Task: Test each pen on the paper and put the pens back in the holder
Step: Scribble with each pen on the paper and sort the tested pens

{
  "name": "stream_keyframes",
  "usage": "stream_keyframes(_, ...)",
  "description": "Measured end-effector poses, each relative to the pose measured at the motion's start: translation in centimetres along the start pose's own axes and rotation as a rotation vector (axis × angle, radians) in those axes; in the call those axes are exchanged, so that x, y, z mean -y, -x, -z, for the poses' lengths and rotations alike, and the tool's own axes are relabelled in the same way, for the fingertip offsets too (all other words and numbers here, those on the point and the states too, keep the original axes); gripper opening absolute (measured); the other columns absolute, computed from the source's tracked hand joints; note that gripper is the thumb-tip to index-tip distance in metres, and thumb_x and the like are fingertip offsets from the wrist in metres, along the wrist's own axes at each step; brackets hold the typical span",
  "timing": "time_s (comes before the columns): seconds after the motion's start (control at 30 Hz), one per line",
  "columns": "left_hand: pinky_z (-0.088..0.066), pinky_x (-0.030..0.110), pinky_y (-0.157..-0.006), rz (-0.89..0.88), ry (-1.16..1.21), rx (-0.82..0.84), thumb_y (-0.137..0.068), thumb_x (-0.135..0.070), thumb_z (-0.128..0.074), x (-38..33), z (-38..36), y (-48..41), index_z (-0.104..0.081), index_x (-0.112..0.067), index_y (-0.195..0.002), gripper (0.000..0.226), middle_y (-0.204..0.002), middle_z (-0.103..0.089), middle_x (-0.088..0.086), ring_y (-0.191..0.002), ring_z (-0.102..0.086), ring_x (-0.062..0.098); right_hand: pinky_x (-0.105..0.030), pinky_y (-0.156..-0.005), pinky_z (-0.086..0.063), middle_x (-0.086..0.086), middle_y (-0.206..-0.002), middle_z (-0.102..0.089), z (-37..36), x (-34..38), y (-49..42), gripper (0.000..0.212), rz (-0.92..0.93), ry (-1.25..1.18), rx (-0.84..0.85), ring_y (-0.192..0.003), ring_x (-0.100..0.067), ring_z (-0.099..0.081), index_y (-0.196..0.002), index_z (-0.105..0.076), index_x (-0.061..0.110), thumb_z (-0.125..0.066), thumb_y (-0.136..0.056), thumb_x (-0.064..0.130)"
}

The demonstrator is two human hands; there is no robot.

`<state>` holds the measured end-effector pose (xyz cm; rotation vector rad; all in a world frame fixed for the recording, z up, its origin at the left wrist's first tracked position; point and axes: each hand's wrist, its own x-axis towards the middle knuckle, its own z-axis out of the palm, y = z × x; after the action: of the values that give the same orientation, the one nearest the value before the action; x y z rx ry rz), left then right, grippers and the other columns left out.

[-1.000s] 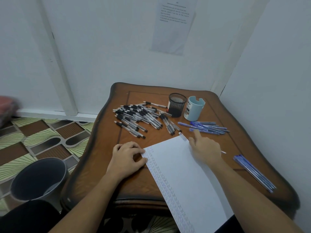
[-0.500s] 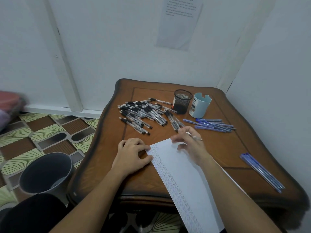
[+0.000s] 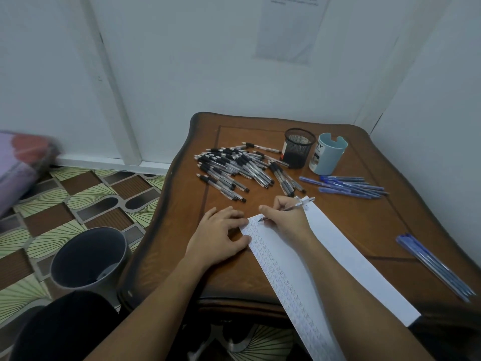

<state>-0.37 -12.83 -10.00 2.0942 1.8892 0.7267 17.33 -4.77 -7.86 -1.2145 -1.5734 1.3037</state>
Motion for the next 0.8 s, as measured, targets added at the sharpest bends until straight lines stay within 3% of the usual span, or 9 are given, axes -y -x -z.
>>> stream_keyframes(0.17,-0.010,0.031,-0.116,-0.001,0.015,-0.005,-0.086,-0.053,-0.059,0.3,-0.2,-0.3,-0.060,-0.035,-0.127,0.045,-0.139,-0.049,-0.018,-0.135,-0.032,0.001,-0.023,-0.054,-0.048,-0.006,-0.058,-0.036,-0.5,-0.9,-0.2,0.047,0.031,-0.011,-0.035,-0.058,-0.020,-0.045,-0.050,-0.041,0.016,-0.065,-0.083,-0.008)
stream_keyframes(0.57,-0.016,0.035,-0.115,-0.008,0.028,-0.003,-0.085,-0.051,-0.062,0.0,0.1,-0.3,-0.063,-0.032,-0.125,0.044,-0.136,-0.052,-0.015,-0.131,-0.037,0.003,-0.031,-0.058,-0.048,-0.009,-0.059,-0.037,-0.2,-1.6,-0.2,0.040,0.079,0.020,-0.006,-0.061,-0.022,-0.047,-0.054,-0.043,0.013,-0.065,-0.083,-0.003)
stream_keyframes(0.7,-0.016,0.034,-0.114,-0.005,0.030,-0.004,-0.084,-0.050,-0.063,0.0,0.1,-0.3,-0.063,-0.032,-0.124,0.044,-0.135,-0.052,-0.016,-0.131,-0.038,0.003,-0.025,-0.055,-0.047,-0.008,-0.057,-0.038,-0.1,-1.6,-0.2,0.036,0.093,0.025,-0.002,-0.059,-0.021,-0.048,-0.056,-0.044,0.007,-0.065,-0.084,-0.005)
stream_keyframes(0.8,-0.019,0.036,-0.114,-0.014,0.034,-0.020,-0.082,-0.054,-0.062,0.1,0.1,-0.3,-0.065,-0.032,-0.121,0.045,-0.133,-0.054,-0.016,-0.127,-0.041,0.003,-0.031,-0.057,-0.044,-0.004,-0.056,-0.035,-0.1,-1.7,-0.4,0.037,0.064,0.026,0.008,-0.055,-0.017,-0.050,-0.055,-0.041,0.008,-0.063,-0.082,-0.004)
